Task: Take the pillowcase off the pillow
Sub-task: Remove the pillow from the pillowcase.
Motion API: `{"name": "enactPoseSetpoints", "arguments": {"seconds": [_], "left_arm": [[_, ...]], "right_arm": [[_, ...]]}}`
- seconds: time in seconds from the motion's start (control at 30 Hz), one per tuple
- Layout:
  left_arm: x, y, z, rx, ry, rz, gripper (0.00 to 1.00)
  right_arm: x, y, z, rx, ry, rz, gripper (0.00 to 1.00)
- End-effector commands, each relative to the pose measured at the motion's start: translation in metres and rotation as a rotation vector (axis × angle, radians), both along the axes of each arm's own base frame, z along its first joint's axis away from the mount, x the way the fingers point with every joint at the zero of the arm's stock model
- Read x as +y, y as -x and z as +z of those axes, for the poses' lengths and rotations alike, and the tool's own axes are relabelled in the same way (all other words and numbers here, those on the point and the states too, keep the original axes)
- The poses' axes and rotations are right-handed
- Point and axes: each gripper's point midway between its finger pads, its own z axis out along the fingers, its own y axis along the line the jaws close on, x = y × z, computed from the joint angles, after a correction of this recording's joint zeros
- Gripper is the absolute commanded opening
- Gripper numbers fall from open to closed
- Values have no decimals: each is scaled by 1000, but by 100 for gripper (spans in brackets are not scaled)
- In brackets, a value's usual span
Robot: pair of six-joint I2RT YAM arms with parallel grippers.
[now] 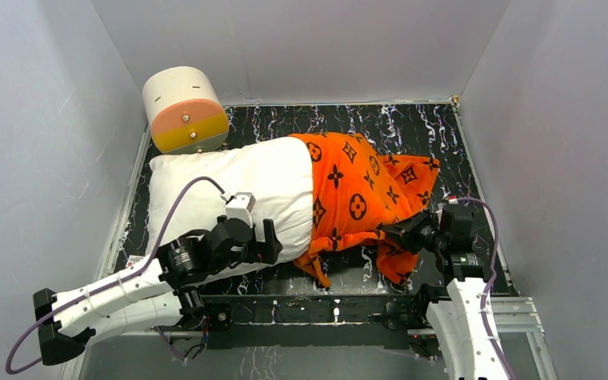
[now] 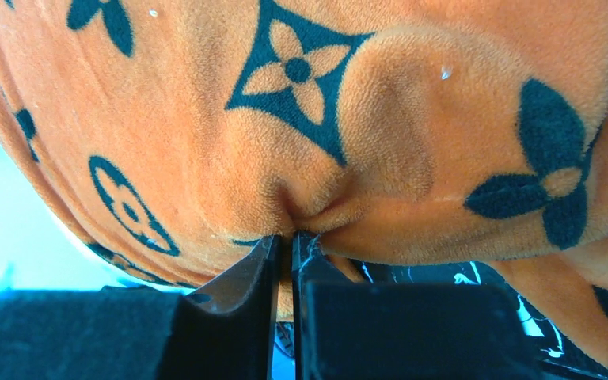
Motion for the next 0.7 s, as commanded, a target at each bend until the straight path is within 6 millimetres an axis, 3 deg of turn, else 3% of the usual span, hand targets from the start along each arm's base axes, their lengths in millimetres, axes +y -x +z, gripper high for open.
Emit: {"name": "enactPoseSetpoints", "arguments": {"seconds": [0.0,0.17,0.27,0.37,0.43,0.47,0.5,0.57,0.6,0.63,0.67], "left_arm": [[-18,10,38,1,171,-65,98],[-50,37,97,65,431,-198,98],[-48,42,105,120,499,-148,98],[-41,45,84,276,630,40,98],[-43,43,59,398,780,179,98],[-59,37,43,468,930,224,98],[-69,35,39,491,930,238,98],[-88,28,14,459,805,329,98],[-87,16,3,407,785,417,98],[-79,5,-8,357,786,506,98],[-58,-19,-12,231,813,640,98]], "right_arm": [[-14,-22,38,-146,76,-57,12],[-23,-21,47,-186,128,-99,7],[-24,-20,48,-185,122,-107,7],[-21,-19,48,-179,108,-100,7],[-20,-17,48,-172,107,-91,7],[-20,-15,49,-169,107,-85,7],[-21,-13,50,-168,111,-96,7],[-21,-15,61,-190,79,-129,7],[-22,-15,64,-195,72,-142,7],[-24,-15,65,-193,77,-153,7],[-26,-13,66,-190,89,-162,8]]}}
